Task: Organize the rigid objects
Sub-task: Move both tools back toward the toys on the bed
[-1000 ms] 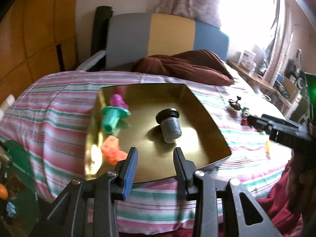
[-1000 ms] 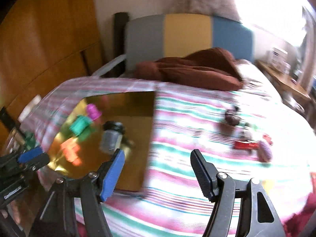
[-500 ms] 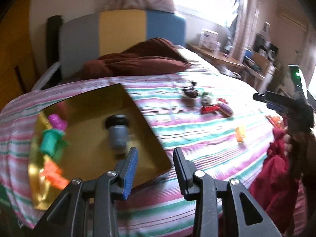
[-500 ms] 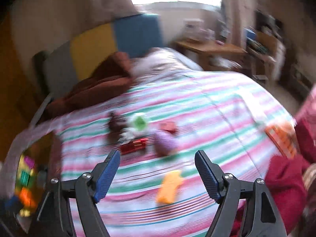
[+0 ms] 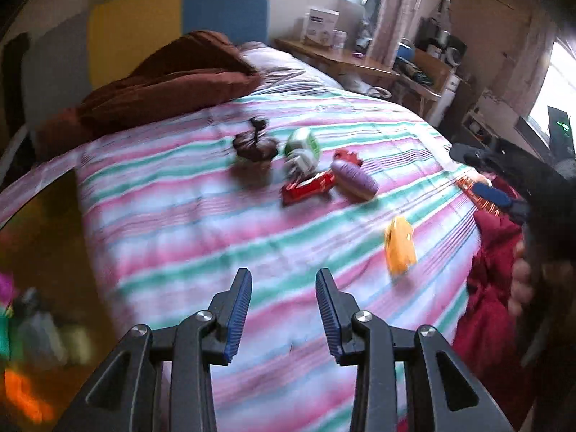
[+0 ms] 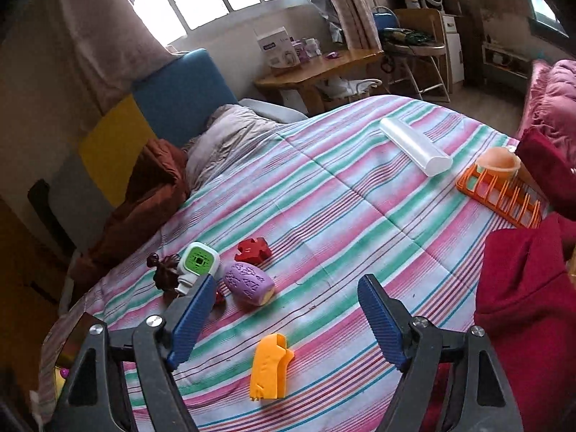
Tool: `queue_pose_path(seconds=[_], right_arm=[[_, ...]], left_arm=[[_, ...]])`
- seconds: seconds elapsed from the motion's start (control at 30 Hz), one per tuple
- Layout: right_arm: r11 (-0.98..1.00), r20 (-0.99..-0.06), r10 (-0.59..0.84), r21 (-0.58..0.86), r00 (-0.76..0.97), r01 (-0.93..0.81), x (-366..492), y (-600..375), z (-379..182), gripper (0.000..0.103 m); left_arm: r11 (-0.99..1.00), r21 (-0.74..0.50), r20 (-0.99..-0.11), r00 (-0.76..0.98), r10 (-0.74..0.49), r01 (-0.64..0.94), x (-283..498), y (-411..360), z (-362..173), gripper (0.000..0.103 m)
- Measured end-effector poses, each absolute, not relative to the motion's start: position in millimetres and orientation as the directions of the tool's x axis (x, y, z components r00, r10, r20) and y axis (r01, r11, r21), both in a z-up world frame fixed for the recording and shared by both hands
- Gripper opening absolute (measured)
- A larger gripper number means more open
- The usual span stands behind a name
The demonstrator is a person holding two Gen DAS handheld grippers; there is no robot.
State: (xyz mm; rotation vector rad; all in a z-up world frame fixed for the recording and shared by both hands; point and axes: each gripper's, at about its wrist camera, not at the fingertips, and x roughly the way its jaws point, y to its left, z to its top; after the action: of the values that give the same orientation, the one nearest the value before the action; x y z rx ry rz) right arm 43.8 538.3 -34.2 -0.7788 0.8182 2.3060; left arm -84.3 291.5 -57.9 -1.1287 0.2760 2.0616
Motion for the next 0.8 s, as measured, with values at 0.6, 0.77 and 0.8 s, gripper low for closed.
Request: queue_pose_path(seconds=[0.6,0.77,0.8], right_arm=[[-0.693,-0.680,0.272,0.353,-0.681,-0.629,36.6,528.1,-39.4,0.082],[-0.690,-0.680,0.270,0.357,-0.682,-0.629,36.5,528.5,-39.2,0.082],[-0.689,-0.681,0.271,0.355,-0.680,-0.631,36.3,528.5,-39.5,0.082]], left_arm=[[-0.533,-0.119,-0.858,-0.183,0.480,-0.838,-159.1,413.3,-122.5,0.042],[-0.484,-0.132,-0.846,-0.156,0.509,-0.865,-159.3,422.3,-120.0,0.043],[-0.477,-0.136,-0.846,-0.148,0.512,-0.868,-159.5,423.8,-119.9,0.043]])
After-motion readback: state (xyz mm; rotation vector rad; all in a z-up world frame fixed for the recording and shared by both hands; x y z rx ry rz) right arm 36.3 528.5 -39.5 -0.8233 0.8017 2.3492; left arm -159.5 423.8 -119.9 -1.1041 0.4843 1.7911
